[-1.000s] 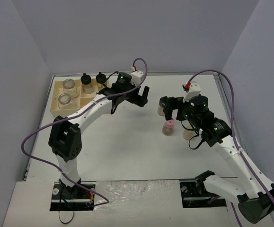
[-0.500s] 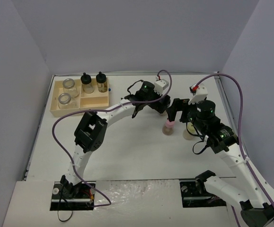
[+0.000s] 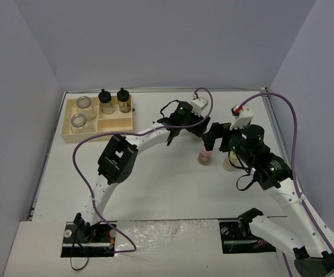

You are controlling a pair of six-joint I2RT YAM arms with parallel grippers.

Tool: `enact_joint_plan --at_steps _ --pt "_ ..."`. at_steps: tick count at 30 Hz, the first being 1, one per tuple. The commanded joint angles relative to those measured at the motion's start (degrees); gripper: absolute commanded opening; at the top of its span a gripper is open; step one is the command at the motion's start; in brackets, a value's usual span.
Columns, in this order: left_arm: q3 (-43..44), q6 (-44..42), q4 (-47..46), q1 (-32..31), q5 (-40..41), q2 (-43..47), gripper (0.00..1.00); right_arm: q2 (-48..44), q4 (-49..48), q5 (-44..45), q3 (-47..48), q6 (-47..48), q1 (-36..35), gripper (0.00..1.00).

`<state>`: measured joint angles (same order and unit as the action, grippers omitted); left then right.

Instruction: Organize the condiment bottles

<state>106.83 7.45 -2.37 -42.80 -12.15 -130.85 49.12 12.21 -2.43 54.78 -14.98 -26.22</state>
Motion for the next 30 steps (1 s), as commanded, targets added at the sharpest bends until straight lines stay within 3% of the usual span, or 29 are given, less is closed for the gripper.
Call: enact_joint_plan --at_steps 1,6,13,18,22,30 --pt "3.09 -0.72 -6.89 -0.83 1.4 2.17 0.92 0.13 -3.56 -0.91 -0.24 -0.22 0.34 1.0" --pt "1.94 0.14 -8.02 -1.06 0.54 2.38 0.77 0.29 -3.52 -0.87 -0.57 -0.25 0.29 1.0" --pt "0.91 0.59 -7.69 -1.06 0.11 3.73 0.32 -0.35 -3.59 -1.04 -0.87 -0.66 0.29 1.0" --pt "-3.71 1.24 -7.35 -0.89 3.36 8.73 0.11 -1.13 -3.67 -0.57 -1.43 -0.83 0.29 1.0" --pt "-9.78 1.25 -6.55 0.62 7.58 16.68 0.01 -1.26 -4.06 -0.69 -0.9 -0.86 0.29 1.0" --pt "-18.83 3.85 -0.89 8.7 14.28 32.01 0.0 0.69 -5.44 -3.28 1.08 -0.8 0.34 1.0"
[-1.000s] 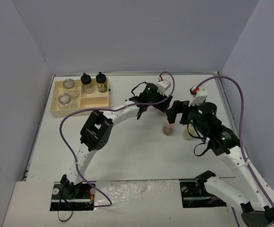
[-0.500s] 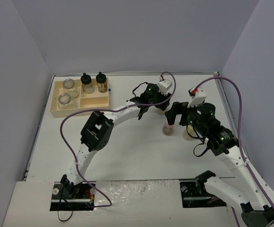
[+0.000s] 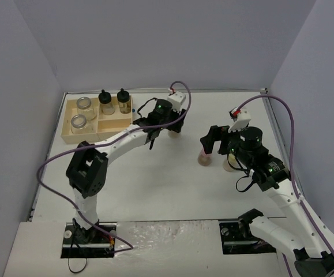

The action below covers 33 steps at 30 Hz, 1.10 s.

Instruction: Organize the condiment bottles

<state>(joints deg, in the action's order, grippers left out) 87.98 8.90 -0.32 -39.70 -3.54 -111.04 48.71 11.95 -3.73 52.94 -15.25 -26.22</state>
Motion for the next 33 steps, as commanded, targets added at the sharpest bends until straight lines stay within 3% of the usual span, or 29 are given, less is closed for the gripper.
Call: enact_joint_plan --at_steps 1,7,15,33 --pt "-0.81 2.94 -2.46 6.79 6.18 13.43 0.0 1.26 -5.38 -2.15 2.96 -0.57 0.35 1.0" --pt "-3.25 4.57 -0.02 16.21 9.68 17.53 0.0 2.92 -6.06 -3.62 3.13 -0.29 0.35 1.0" --pt "0.96 4.73 -0.66 25.99 8.9 12.75 0.0 3.14 -6.41 -3.64 2.78 0.13 0.37 1.0" --pt "6.05 3.15 -3.34 34.05 7.81 3.77 0.0 2.77 -6.41 -1.98 2.34 0.04 0.38 1.0"
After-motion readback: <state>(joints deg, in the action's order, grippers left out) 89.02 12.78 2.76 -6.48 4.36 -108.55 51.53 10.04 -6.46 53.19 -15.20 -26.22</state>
